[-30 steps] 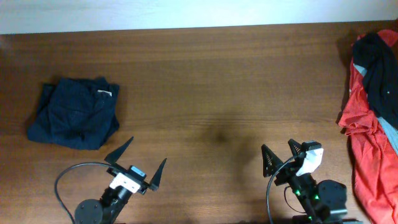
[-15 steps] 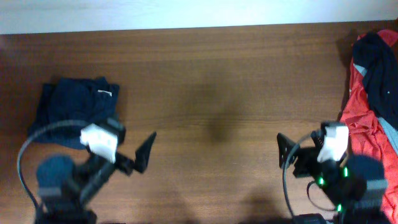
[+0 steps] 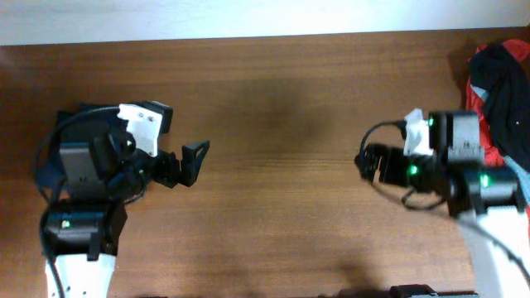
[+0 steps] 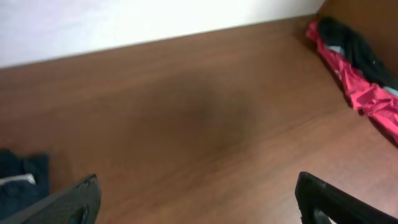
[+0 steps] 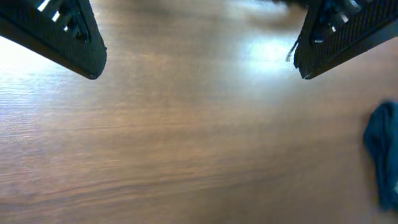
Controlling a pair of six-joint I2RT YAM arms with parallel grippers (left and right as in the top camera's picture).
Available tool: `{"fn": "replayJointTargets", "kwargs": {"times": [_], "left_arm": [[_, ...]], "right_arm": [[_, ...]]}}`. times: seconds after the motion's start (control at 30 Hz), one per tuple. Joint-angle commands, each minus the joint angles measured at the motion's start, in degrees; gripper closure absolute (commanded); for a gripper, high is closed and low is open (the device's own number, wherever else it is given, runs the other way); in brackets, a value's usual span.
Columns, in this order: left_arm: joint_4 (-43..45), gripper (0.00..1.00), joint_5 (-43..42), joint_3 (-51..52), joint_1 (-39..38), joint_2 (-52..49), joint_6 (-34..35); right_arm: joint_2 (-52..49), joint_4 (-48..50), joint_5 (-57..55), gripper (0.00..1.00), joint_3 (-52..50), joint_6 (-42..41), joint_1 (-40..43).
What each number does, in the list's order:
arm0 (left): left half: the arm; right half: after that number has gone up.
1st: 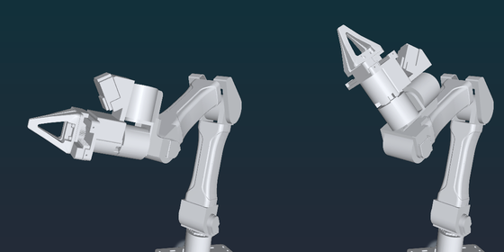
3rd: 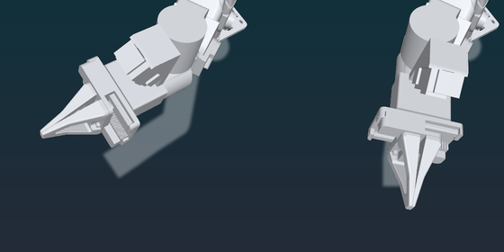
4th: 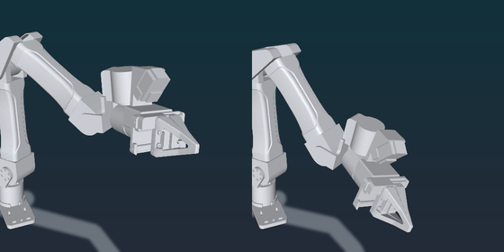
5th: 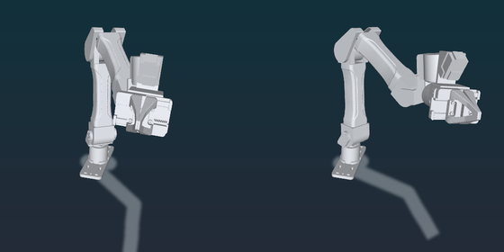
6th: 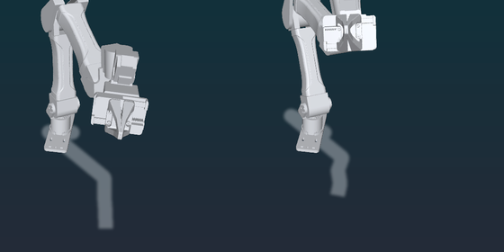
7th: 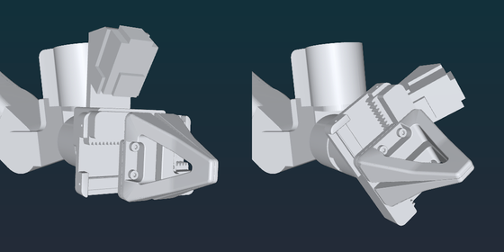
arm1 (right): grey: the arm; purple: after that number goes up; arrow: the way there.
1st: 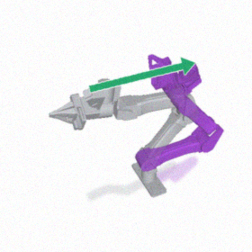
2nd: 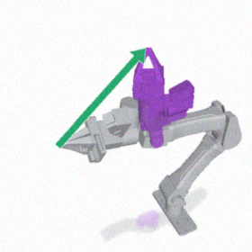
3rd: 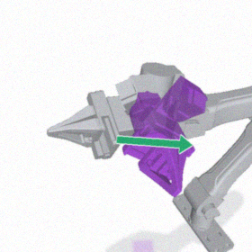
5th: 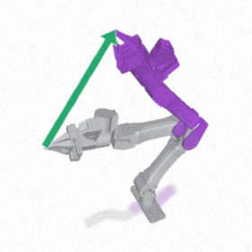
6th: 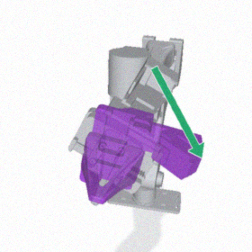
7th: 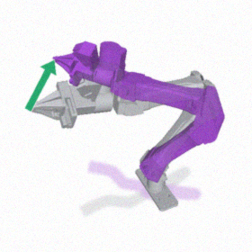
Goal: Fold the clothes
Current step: 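Move left gripper over navy garment and right gripper toward clothing pile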
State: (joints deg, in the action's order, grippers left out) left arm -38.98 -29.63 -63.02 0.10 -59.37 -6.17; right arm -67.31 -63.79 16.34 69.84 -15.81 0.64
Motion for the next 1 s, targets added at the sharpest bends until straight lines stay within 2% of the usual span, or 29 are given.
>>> {"fn": "replayJointTargets", "kwargs": {"times": [0.0,0.17,0.4,0.6,0.8,0.97], "left_arm": [[-1.16,0.01,0.28,-1.11,-0.2,-0.04,0.57],[-3.06,0.01,6.82,-2.54,-0.2,-0.35,2.62],[-17.59,0.01,20.35,-17.44,-0.22,-8.26,3.17],[-22.12,0.01,22.95,-28.35,-0.22,-17.81,3.17],[-21.94,0.01,21.84,-28.85,-0.22,-22.03,3.17],[-21.94,0.01,21.73,-28.85,-0.22,-23.5,3.17]], "right_arm": [[-6.21,0.26,-0.5,0.01,8.94,-1.44,6.03],[-17.64,-1.77,-0.5,0.02,23.23,-3.15,15.41],[-31.47,-7.89,-4.66,0.01,39.58,-3.15,25.79],[-35.41,-3.87,-9.27,0.02,42.45,-3.37,29.99],[-39.43,3.3,-16.52,0.01,42.01,-0.7,31.28],[-45.44,9.01,-17.44,0.02,41.97,1.66,32.46]]}}
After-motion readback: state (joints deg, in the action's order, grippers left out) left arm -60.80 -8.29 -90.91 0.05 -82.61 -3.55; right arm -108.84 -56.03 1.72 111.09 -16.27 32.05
